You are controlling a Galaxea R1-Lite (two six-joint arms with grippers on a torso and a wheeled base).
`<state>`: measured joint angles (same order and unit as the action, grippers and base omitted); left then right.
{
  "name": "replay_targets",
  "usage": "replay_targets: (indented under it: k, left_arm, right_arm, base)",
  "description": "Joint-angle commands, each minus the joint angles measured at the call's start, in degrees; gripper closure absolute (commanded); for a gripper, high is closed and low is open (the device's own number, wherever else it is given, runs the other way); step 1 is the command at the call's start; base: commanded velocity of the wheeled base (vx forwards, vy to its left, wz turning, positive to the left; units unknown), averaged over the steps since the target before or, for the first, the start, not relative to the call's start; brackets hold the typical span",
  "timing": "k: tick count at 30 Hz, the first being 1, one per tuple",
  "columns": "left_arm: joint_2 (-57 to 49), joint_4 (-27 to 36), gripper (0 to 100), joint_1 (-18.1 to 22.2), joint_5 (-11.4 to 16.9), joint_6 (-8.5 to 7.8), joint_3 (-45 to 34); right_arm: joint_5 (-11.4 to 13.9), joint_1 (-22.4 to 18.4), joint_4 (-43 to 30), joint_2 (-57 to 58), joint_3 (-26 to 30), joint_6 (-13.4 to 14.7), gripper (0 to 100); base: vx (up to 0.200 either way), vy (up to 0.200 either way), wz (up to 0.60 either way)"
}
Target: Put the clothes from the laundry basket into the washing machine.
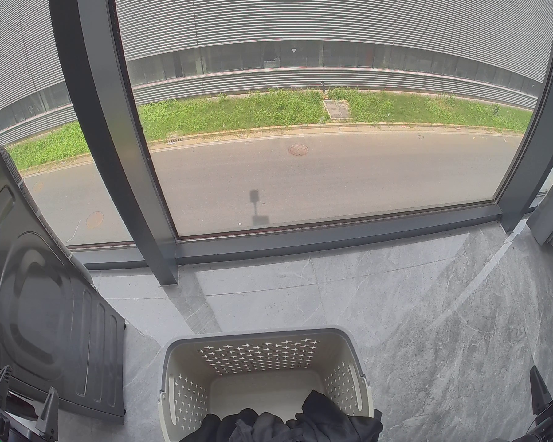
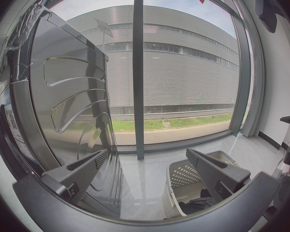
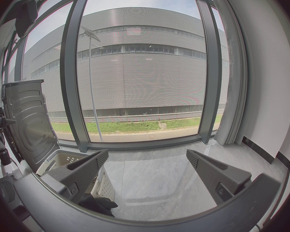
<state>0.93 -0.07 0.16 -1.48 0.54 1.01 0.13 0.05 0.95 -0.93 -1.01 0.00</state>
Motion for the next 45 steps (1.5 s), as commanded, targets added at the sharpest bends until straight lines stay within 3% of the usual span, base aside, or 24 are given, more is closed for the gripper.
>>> replay_targets:
  k: [1,10,45]
  left_arm:
    - [-0.8,0.0,0,0.0,0.0,0.08,-0.9]
    - [-0.8,0.0,0,0.0,0.0,-0.01,-0.9]
    - [-0.8,0.0,0,0.0,0.2,0.34,-0.9]
  right_arm:
    - [0.0,0.0,0.0,0.9,1.0,0.0,0]
    - [0.0,0.0,0.0,0.9,1.0,0.0,0]
    - [0.0,0.0,0.0,0.9,1.0,0.0,0]
  base:
    - [0.000,0.000,0.00]
    - [0.000,0.000,0.00]
    - [-0.200,0.000,0.00]
